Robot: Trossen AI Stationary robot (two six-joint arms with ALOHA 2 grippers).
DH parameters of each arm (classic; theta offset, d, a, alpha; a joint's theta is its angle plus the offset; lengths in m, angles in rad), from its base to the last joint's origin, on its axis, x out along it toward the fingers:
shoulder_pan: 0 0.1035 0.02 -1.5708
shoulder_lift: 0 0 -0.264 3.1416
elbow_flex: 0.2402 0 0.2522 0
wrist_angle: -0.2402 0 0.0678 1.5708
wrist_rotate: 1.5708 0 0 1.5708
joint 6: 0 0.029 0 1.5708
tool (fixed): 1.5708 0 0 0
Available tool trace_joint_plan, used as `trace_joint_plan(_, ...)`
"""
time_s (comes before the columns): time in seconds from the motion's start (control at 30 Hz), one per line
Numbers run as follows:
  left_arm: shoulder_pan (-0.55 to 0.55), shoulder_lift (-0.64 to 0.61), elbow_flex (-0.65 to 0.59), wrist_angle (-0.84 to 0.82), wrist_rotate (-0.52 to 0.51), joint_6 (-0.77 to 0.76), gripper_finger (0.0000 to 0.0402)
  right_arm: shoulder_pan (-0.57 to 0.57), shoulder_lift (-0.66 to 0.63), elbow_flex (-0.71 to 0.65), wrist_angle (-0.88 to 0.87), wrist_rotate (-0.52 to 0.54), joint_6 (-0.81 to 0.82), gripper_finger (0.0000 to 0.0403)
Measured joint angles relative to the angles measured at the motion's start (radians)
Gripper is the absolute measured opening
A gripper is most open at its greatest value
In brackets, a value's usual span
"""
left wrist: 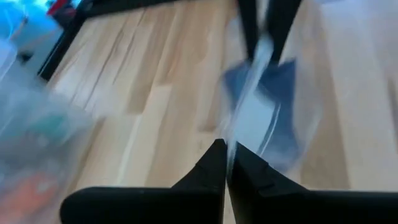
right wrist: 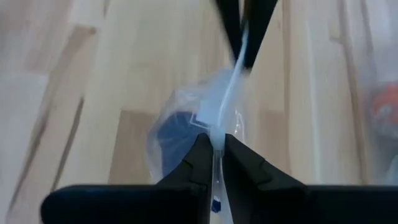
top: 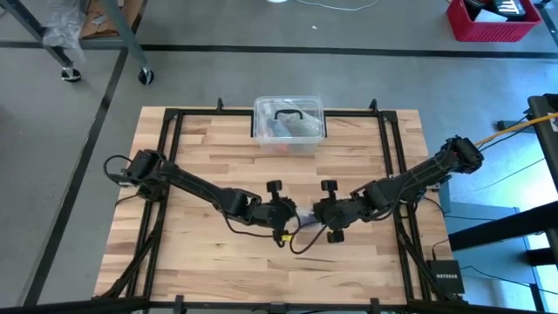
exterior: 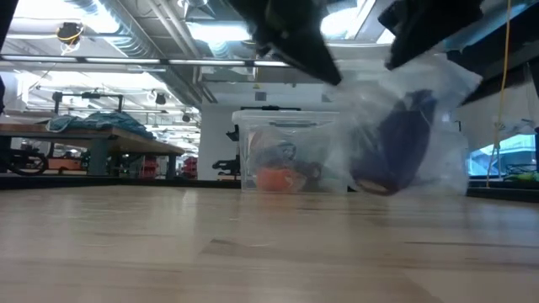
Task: Roll bandage
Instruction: Close the transparent zip bag
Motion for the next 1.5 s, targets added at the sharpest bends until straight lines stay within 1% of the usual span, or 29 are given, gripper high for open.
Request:
trace_joint_plan(0.13,-0.004,-0.014,0.0,-0.098,-0.027,-0.049,0.0,0.002,-0.004,0.0,-0.087,-0.018,0.036,0.0031)
trace_joint_plan(0.33,-0.011,-0.016,0.0,-0.109,-0.035,-0.051,0.0,0.002,-0.011,0.0,-0.131,-0.021,0.046,0.0031)
trace_joint_plan(0.43,-0.024,-0.019,0.0,-0.047,-0.033,-0.052,0.0002,0.002,-0.013,0.0,-0.118,-0.022,0.049,0.0031)
trace_joint_plan(0.53,-0.038,-0.019,0.0,0.076,-0.032,-0.046,0.001,0.002,-0.013,0.001,-0.108,-0.022,0.047,0.0031)
trace_joint_plan(0.6,-0.041,-0.018,0.0,0.151,-0.027,-0.001,0.0025,0.002,-0.013,0.001,-0.107,-0.022,0.047,0.0031)
trace_joint_plan(0.7,-0.025,0.003,0.0,0.24,-0.001,0.046,0.0061,0.002,-0.013,0.001,-0.104,-0.022,0.047,0.0031)
trace_joint_plan(0.83,0.01,0.047,0.0,0.3,0.103,0.061,0.011,0.002,-0.013,0.001,-0.102,-0.022,0.046,0.0031)
trace_joint_plan(0.9,0.022,0.059,0.0,0.305,0.112,0.081,0.0126,0.002,-0.013,0.001,-0.099,-0.021,0.045,0.0031)
trace_joint_plan(1.0,0.029,0.072,0.0,0.314,0.118,0.102,0.0135,0.002,-0.013,0.001,-0.095,-0.014,0.044,0.0031)
trace_joint_plan(1.13,0.029,0.073,0.0,0.32,0.136,0.103,0.0124,0.002,-0.013,0.001,-0.093,-0.012,0.04,0.0031)
trace_joint_plan(1.5,0.03,0.083,0.0,0.323,0.137,0.108,0.0045,0.001,-0.013,0.001,-0.064,-0.005,0.039,0.0031)
